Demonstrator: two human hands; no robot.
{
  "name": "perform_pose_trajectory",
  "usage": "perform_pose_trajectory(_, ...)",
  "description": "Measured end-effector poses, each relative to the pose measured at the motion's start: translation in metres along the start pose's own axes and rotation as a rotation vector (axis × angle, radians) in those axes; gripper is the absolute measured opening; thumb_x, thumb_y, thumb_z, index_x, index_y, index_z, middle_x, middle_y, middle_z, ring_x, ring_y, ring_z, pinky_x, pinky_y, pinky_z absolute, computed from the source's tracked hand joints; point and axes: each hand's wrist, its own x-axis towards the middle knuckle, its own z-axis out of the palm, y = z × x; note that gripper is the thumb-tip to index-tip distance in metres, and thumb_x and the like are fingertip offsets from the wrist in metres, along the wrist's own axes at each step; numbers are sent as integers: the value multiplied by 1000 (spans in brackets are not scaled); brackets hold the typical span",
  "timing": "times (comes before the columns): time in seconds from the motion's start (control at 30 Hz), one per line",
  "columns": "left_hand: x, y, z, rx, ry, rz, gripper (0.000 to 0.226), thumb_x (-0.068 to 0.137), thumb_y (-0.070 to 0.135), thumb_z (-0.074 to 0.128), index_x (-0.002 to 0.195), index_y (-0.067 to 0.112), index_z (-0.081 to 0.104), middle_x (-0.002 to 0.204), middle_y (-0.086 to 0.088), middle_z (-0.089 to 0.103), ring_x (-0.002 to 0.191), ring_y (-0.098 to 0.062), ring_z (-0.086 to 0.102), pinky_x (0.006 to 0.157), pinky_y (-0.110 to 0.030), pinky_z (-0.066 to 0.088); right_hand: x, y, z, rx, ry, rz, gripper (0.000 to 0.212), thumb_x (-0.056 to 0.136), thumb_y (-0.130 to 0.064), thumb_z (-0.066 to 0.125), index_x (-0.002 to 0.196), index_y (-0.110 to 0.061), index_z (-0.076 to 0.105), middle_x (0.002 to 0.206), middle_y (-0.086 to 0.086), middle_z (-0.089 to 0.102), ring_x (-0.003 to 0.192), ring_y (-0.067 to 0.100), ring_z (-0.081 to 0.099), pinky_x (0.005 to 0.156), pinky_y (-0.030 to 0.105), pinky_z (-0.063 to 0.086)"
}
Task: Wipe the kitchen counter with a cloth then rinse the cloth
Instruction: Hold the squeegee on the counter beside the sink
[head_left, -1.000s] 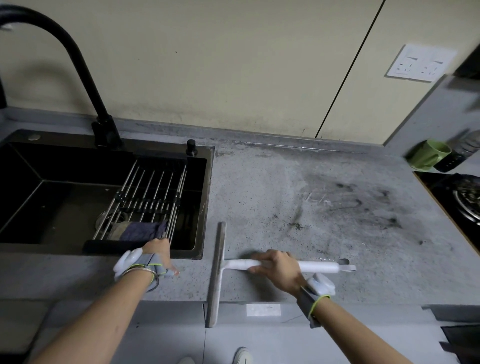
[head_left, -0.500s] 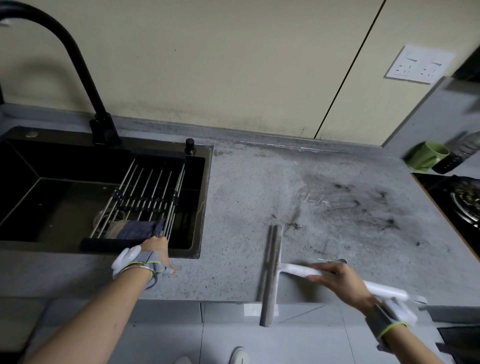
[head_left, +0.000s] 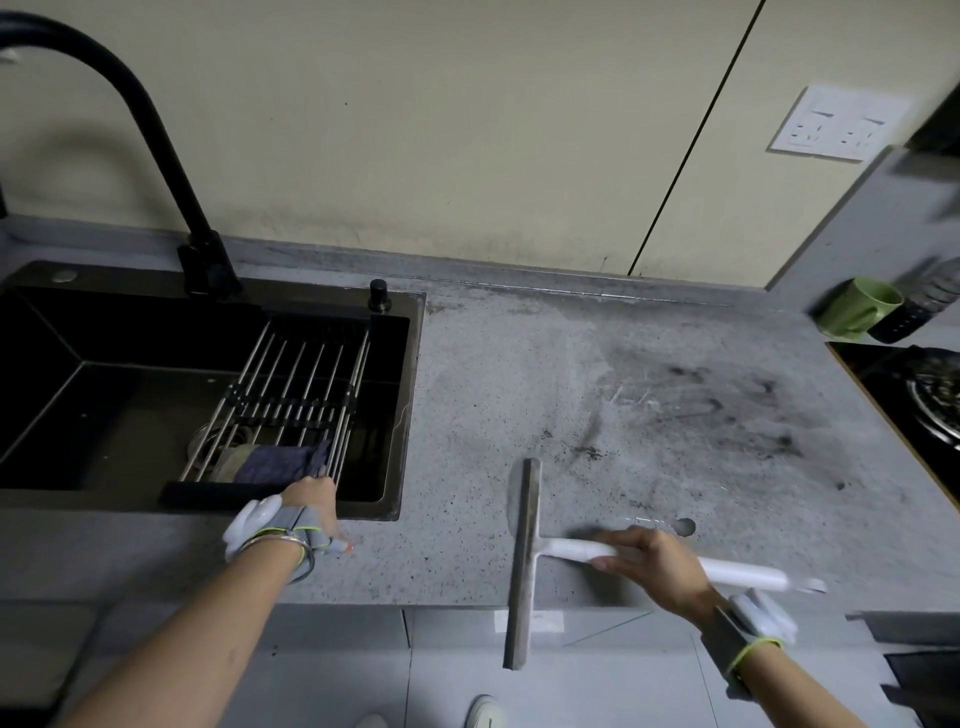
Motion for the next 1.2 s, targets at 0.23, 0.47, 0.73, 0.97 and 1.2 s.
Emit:
perform_pose_trajectory(0.23,1,-2,1,-24,-3,-5,62,74,44,76,117,8,50,122,-8,55,110,-23,58,78,-27,45,23,-51,20,-22,-74,-101,31,82,-46,65,112,-40,64,109,-9,65,97,11,58,91,27,40)
perform_pose_trajectory(0.47,2,-3,3,-29,-4,0,61,74,42,75,118,8,50,122,-8,56,109,-23,58,81,-28,48,31,-97,42,-62,-69,-226,32,83,-48,62,114,-38,64,112,-11,64,102,12,57,94,23,31)
perform_pose_trajectory(0.73,-1,-3,4,-19,23,-5,64,71,45,76,117,9,51,121,-7,56,108,-22,59,78,-26,46,16,-63,13,0,-42,-136,35,80,-49,66,113,-38,65,103,-11,65,94,11,59,82,23,38)
perform_pose_trajectory(0.97,0,0,3,2,36,1,59,71,43,76,112,8,52,117,-7,59,104,-22,61,70,-24,43,-14,3,-19,29,36,36,35,75,-44,72,108,-34,68,104,-13,66,94,8,62,84,27,47)
perform_pose_trajectory(1.2,0,-1,3,18,37,17,58,72,41,77,113,8,52,119,-8,56,106,-24,60,74,-27,45,-22,24,-19,-19,49,78,30,76,-45,73,104,-38,69,87,-16,64,73,4,58,66,21,40)
